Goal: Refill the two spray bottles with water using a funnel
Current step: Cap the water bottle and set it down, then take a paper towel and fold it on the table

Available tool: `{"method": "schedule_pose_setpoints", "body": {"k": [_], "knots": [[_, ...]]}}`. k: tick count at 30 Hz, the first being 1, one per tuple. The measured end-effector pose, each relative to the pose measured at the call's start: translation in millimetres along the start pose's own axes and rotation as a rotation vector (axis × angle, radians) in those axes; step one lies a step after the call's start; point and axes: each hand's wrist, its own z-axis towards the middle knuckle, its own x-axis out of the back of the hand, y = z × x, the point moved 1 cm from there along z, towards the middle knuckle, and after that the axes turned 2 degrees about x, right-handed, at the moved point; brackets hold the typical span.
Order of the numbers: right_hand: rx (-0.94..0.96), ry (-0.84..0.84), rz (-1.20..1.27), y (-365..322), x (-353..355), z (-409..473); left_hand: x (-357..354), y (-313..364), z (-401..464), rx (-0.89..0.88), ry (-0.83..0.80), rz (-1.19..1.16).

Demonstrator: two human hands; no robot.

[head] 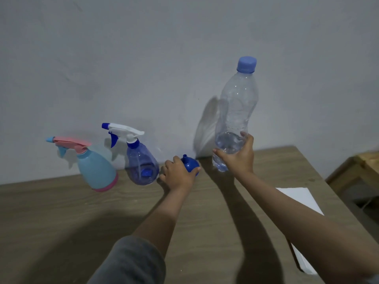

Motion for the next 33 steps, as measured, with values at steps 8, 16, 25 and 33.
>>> {"method": "schedule_pose_setpoints", "body": {"k": [8, 16, 25, 33], "knots": [[-0.037, -0.055, 0.019, 9.3, -2.3, 8.9, -17.8, 4.1, 2.5, 0.051, 0.071, -0.01], [-0.187, -0.077, -0.002, 2.6, 12.8, -13.6, -16.3, 8.3, -8.7, 0.12, 0.116, -0.041], [0.013, 0.051, -0.335, 5.0, 113.3, -128.0, -30.4, 28.7, -126.1, -0.14, 0.054, -0.345], [-0.254, 0.3, -0.63, 52.6, 216.3, -174.9, -64.5, 91.5, -168.2, -0.675, -0.293, -0.187]]}}
